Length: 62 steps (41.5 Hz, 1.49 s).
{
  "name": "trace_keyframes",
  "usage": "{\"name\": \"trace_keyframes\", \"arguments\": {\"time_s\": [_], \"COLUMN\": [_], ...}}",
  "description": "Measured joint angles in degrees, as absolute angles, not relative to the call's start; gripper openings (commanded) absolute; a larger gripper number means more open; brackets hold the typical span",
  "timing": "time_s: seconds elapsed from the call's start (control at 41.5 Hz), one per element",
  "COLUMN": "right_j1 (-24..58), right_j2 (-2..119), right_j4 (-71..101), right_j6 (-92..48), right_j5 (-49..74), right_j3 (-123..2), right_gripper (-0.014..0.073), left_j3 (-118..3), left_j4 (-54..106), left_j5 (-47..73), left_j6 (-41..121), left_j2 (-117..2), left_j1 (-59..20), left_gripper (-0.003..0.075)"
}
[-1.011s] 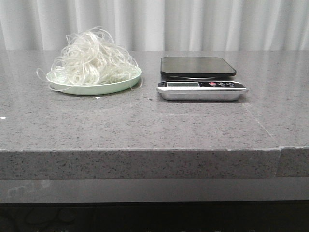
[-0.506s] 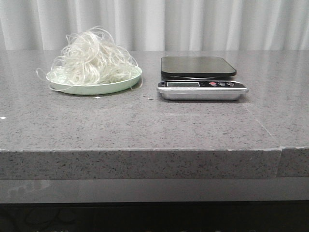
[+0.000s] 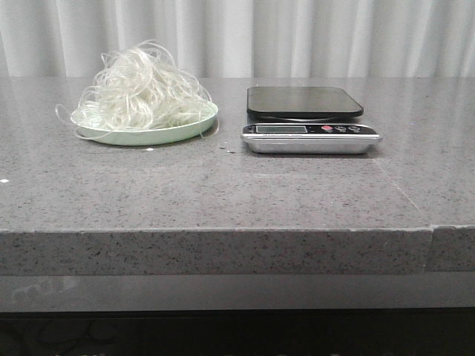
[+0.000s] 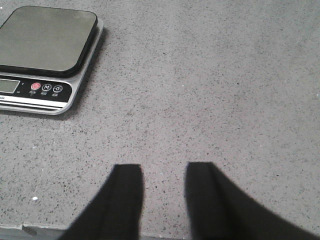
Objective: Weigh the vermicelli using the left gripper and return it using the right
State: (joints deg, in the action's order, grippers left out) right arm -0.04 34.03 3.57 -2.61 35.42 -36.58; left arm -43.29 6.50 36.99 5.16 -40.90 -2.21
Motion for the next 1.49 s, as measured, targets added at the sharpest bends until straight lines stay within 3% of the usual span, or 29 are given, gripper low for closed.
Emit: {"name": "trace_keyframes", "arguments": {"time_s": [0.096,0.53,0.843,1.011,1.493], "right_j1": [-0.04,-0.04,-0.04,-0.04,-0.04], "right_j2": [34.03,34.03,34.03,34.03,34.03], "right_j4": [3.57,3.57,3.57,3.57,3.57], "right_j6": [-2.61,-2.61,-2.61,-2.61,-2.61], "right_j5": [34.94,33.85,33.85,33.85,33.85], "right_j3": [-36.58,-36.58,-36.58,-36.58,-36.58], "right_gripper": [0.0507,0.0507,0.0507,0.0507,0.0507], "left_j3": [-43.29,-43.29,-48.20,-55.26,-71.58], "left_j4": [6.50,6.99,7.20,7.20,7.20], "left_j5": [36.99,33.73,27.61,26.82,22.14], "left_j6": [5.27,9.13,12.14,12.14,12.19], "left_j2": [-40.90,-44.49,-60.10,-70.30,-94.02], "left_j1": [-2.21,-5.99,-19.85,-20.79,-20.89], "left_gripper": [0.0477,0.0473,0.0503,0.0612,0.0596]}}
